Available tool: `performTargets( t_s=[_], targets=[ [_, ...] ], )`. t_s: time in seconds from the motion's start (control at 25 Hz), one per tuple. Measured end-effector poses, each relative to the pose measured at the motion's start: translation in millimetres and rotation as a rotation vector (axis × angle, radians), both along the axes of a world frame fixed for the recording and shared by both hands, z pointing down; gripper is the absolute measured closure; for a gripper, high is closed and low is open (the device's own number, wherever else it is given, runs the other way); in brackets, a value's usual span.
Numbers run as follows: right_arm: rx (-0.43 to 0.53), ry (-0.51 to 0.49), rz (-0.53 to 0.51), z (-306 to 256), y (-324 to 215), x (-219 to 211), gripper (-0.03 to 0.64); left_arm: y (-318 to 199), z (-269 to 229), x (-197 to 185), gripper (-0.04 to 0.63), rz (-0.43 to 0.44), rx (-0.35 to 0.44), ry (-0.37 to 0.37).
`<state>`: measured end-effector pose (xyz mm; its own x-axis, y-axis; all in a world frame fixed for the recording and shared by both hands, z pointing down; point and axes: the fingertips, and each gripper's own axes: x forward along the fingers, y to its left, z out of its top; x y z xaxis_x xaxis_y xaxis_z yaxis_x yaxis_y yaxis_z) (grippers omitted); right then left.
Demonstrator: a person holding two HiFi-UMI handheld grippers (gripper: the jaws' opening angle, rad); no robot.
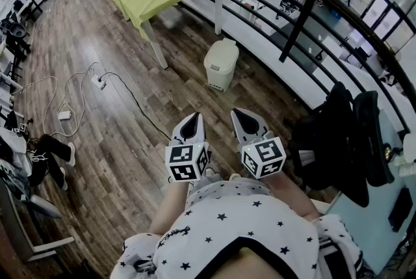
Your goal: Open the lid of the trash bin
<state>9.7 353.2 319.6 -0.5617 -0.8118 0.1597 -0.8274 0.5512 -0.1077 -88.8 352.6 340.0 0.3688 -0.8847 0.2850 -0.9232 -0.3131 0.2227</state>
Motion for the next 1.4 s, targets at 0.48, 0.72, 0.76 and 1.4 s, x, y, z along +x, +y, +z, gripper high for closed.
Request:
performTargets(
  t_s=[0.48,0.72,0.76,1.4],
  targets=[
    [-0.001,-0.007,0.010,-1,-20,-32,0.623,-23,1,-29,0.583,0.035,0.001,0.019],
    [-0.002,-0.029,0.020,-1,-32,-53,0.623,-39,6,-50,0.583,0.043,-0.013,0.021],
    [-0.009,-0.040,0.025,1,-33,-55,0.623,-39,8,-52,0.583,0.048,-0.018,0.022],
    [-0.063,-0.058,0.069,24,-89,-53,0.623,-105,48,-57,0.583,0.092,-0.103,0.070]
  ],
)
